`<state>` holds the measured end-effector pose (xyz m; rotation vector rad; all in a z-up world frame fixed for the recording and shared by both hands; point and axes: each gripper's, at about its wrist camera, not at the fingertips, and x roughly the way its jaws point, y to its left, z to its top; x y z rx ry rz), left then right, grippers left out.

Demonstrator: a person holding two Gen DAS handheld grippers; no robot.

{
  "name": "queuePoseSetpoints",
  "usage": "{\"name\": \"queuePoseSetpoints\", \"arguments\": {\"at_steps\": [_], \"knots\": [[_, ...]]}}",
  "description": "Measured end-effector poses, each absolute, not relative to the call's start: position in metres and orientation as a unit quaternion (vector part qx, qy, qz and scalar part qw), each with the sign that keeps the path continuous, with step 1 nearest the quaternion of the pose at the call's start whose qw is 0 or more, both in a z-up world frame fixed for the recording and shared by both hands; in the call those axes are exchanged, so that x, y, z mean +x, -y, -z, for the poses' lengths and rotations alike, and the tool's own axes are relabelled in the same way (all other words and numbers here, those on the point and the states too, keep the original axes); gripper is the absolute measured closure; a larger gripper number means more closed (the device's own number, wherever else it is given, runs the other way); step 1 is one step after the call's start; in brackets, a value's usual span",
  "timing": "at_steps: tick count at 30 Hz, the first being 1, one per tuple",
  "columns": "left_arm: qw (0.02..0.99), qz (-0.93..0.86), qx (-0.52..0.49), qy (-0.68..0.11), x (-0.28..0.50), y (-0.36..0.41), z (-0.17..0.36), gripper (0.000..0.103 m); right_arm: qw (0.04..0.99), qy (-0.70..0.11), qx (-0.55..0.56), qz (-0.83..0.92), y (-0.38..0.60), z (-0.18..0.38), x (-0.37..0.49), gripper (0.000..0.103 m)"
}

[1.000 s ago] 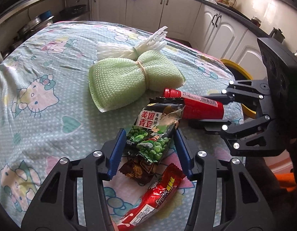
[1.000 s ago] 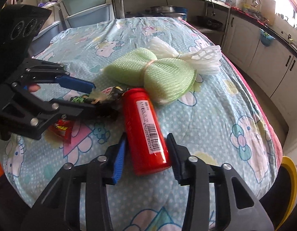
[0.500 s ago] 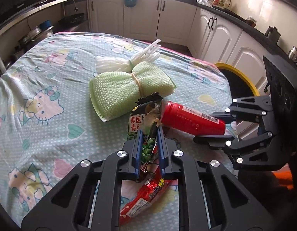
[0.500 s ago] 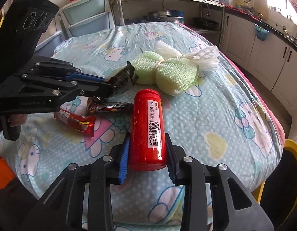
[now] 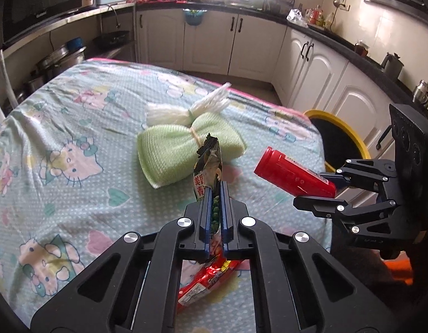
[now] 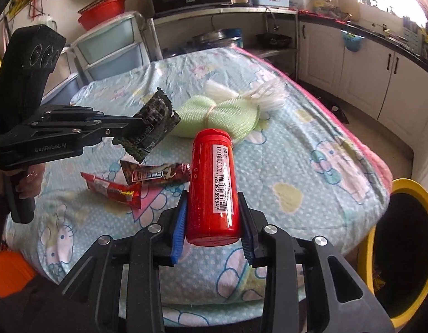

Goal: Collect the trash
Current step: 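Carry the red can and green snack bag over the yellow bin with both tools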

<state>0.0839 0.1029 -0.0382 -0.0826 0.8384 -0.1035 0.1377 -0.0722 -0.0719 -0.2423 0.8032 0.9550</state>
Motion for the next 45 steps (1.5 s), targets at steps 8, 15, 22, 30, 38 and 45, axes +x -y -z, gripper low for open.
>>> {"name": "queuePoseSetpoints", "arguments": {"at_steps": [8, 15, 22, 30, 38, 45], "knots": [[0.921, 0.073, -0.038, -0.38, 0.092, -0.085, 0.016, 0.101, 0.828, -0.357, -0.089, -0.423, 0.096, 0.049, 0.14, 0.071], [0.927, 0.103, -0.03, -0.359, 0.111, -0.06, -0.001, 0.101, 0.853, -0.341, -0.065, -0.39, 0.126, 0.031, 0.146, 0.071], [0.93, 0.135, -0.026, -0.341, 0.129, -0.029, -0.016, 0.101, 0.877, -0.328, -0.031, -0.35, 0.163, 0.018, 0.158, 0.071], [0.931, 0.163, -0.018, -0.326, 0.14, 0.005, -0.033, 0.101, 0.897, -0.314, -0.001, -0.31, 0.202, 0.007, 0.166, 0.071], [0.931, 0.185, -0.013, -0.313, 0.148, 0.031, -0.045, 0.101, 0.912, -0.301, 0.02, -0.277, 0.229, -0.002, 0.168, 0.071], [0.932, 0.197, -0.013, -0.305, 0.154, 0.05, -0.052, 0.101, 0.924, -0.288, 0.037, -0.247, 0.253, -0.011, 0.167, 0.071]]}}
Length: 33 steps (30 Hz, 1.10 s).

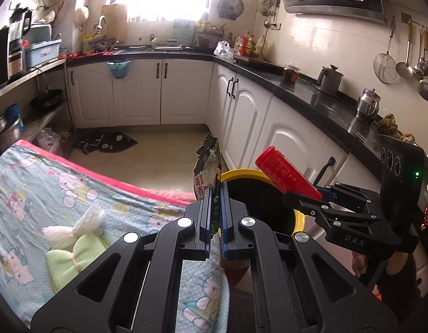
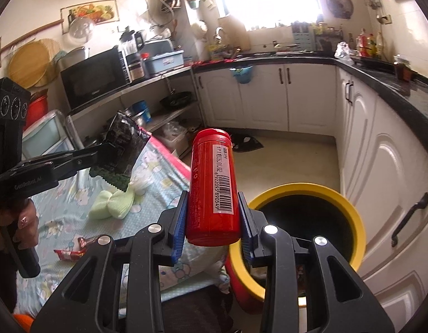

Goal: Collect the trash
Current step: 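Carry the red can and green snack bag over the yellow bin with both tools, then lower both tools into the bin and open them to drop the items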

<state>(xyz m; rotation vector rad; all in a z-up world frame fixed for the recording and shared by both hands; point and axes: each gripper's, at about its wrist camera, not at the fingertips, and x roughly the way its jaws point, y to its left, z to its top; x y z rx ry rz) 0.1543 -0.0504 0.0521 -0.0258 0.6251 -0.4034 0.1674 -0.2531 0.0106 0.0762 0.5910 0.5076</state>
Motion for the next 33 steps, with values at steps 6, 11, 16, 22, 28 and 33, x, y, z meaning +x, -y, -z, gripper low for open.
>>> {"name": "queuePoseSetpoints", "arguments": {"at_steps": [6, 11, 16, 22, 28, 33], "knots": [[0.931, 0.207, -0.014, -0.301, 0.161, 0.064, -0.056, 0.101, 0.934, -0.273, 0.049, -0.224, 0.272, -0.018, 0.165, 0.071], [0.928, 0.221, -0.016, -0.301, 0.169, 0.08, -0.056, 0.101, 0.942, -0.264, 0.058, -0.2, 0.289, -0.023, 0.165, 0.071], [0.923, 0.234, -0.017, -0.303, 0.178, 0.101, -0.054, 0.101, 0.946, -0.261, 0.066, -0.18, 0.303, -0.022, 0.166, 0.071], [0.918, 0.247, -0.022, -0.31, 0.189, 0.119, -0.048, 0.101, 0.951, -0.257, 0.074, -0.156, 0.316, -0.022, 0.166, 0.071], [0.913, 0.252, -0.036, -0.319, 0.203, 0.133, -0.04, 0.101, 0.951, -0.26, 0.083, -0.141, 0.327, -0.015, 0.168, 0.071], [0.91, 0.251, -0.037, -0.329, 0.217, 0.144, -0.03, 0.101, 0.951, -0.269, 0.088, -0.127, 0.334, -0.005, 0.174, 0.071]]}}
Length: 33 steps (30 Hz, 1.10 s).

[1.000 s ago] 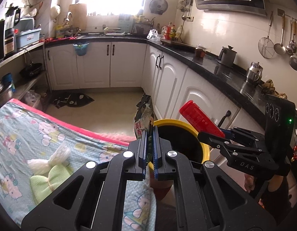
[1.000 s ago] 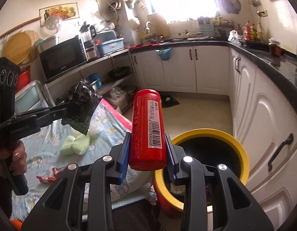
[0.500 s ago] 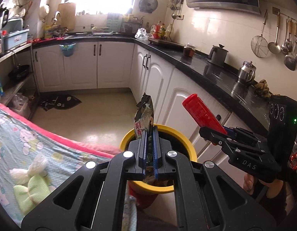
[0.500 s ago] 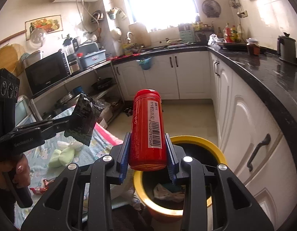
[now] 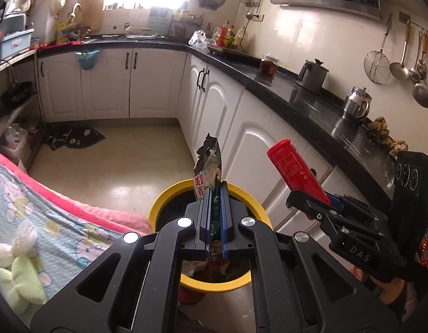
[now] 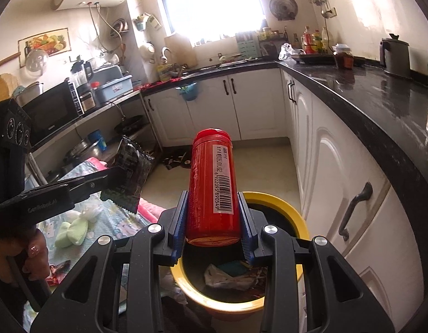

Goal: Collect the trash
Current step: 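Lower both tools into the bin and open them to drop the items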

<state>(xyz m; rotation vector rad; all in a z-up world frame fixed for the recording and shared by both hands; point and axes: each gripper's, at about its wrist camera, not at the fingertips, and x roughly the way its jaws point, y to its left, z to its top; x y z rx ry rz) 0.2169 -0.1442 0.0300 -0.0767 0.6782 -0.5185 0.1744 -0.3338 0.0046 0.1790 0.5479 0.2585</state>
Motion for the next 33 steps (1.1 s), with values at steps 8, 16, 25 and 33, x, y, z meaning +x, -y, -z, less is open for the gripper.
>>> {"name": "queuePoseSetpoints", "arguments": {"at_steps": [8, 16, 25, 33], "knots": [[0.9, 0.247, -0.035, -0.359, 0.242, 0.16, -0.004, 0.101, 0.942, -0.302, 0.105, -0.101, 0.349, 0.024, 0.192, 0.071], [0.887, 0.246, -0.026, -0.39, 0.259, 0.173, 0.028, 0.101, 0.933, -0.333, 0.109, -0.086, 0.35, 0.052, 0.204, 0.071], [0.876, 0.246, -0.027, -0.414, 0.264, 0.179, 0.053, 0.101, 0.922, -0.365, 0.099, -0.085, 0.343, 0.072, 0.215, 0.071], [0.869, 0.245, -0.033, -0.428, 0.265, 0.179, 0.066, 0.1, 0.907, -0.402, 0.096, -0.083, 0.337, 0.095, 0.221, 0.071]]}}
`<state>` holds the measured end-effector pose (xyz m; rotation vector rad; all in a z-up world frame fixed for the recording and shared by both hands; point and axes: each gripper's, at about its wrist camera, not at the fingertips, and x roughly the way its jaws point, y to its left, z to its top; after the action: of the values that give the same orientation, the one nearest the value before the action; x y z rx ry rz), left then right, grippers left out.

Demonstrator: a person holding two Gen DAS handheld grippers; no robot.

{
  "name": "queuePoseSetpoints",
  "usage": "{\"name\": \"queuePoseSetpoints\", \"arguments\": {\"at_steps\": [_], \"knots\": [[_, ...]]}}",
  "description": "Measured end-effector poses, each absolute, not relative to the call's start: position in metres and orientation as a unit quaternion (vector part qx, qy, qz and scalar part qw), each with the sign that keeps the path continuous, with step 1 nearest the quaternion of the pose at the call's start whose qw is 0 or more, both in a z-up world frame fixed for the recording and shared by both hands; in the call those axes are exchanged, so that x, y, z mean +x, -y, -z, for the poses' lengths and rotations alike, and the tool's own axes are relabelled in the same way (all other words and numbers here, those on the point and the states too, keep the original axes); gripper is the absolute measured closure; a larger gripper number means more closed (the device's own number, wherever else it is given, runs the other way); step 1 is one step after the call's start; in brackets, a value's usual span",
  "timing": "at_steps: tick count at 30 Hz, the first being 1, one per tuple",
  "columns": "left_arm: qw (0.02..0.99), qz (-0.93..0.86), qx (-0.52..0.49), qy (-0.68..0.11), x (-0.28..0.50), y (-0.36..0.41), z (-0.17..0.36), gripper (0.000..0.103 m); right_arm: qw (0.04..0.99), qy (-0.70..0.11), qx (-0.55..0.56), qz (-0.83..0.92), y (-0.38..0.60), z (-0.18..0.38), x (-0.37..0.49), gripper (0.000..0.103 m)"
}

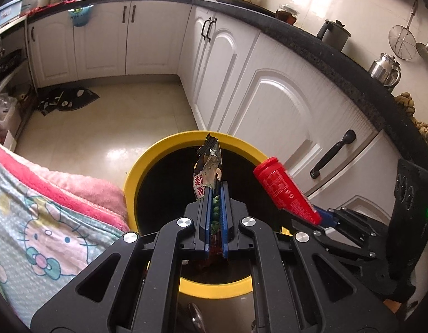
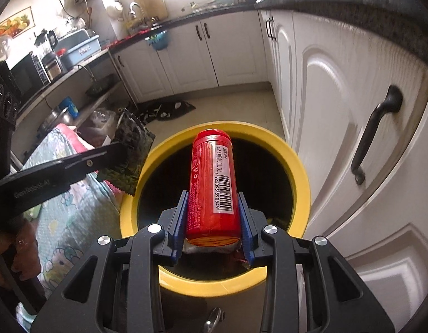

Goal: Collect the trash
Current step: 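Lower both tools into the bin and open them to drop the items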

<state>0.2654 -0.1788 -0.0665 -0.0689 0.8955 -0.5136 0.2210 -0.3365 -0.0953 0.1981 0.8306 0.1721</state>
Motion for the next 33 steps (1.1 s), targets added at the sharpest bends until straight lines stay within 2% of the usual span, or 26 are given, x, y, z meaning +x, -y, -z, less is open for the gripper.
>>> {"name": "queuePoseSetpoints", "arguments": {"at_steps": [11, 22, 24, 25, 27, 30, 33], "knots": [[0.847, 0.253, -0.045, -0.465, 0.275, 0.179, 0.092, 0.1, 0.886, -0.441, 0.117, -0.076, 0.34, 0.129, 0.223, 0.071], [0.838, 0.246, -0.054, -0.485, 0.29, 0.184, 0.098, 0.099, 0.884, -0.445, 0.122, -0.069, 0.339, 0.136, 0.223, 0.07], [0.839, 0.243, -0.056, -0.483, 0.291, 0.182, 0.096, 0.093, 0.884, -0.446, 0.123, -0.065, 0.339, 0.137, 0.225, 0.068], [0.841, 0.24, -0.057, -0.481, 0.291, 0.18, 0.094, 0.087, 0.885, -0.444, 0.124, -0.062, 0.339, 0.136, 0.224, 0.066], [0.843, 0.235, -0.06, -0.48, 0.291, 0.176, 0.092, 0.079, 0.887, -0.44, 0.127, -0.057, 0.341, 0.134, 0.224, 0.056], [0.849, 0.226, -0.062, -0.473, 0.29, 0.168, 0.086, 0.065, 0.89, -0.435, 0.129, -0.049, 0.343, 0.131, 0.223, 0.048], [0.854, 0.216, -0.061, -0.469, 0.287, 0.16, 0.081, 0.055, 0.892, -0.429, 0.135, -0.041, 0.346, 0.126, 0.22, 0.042]]}}
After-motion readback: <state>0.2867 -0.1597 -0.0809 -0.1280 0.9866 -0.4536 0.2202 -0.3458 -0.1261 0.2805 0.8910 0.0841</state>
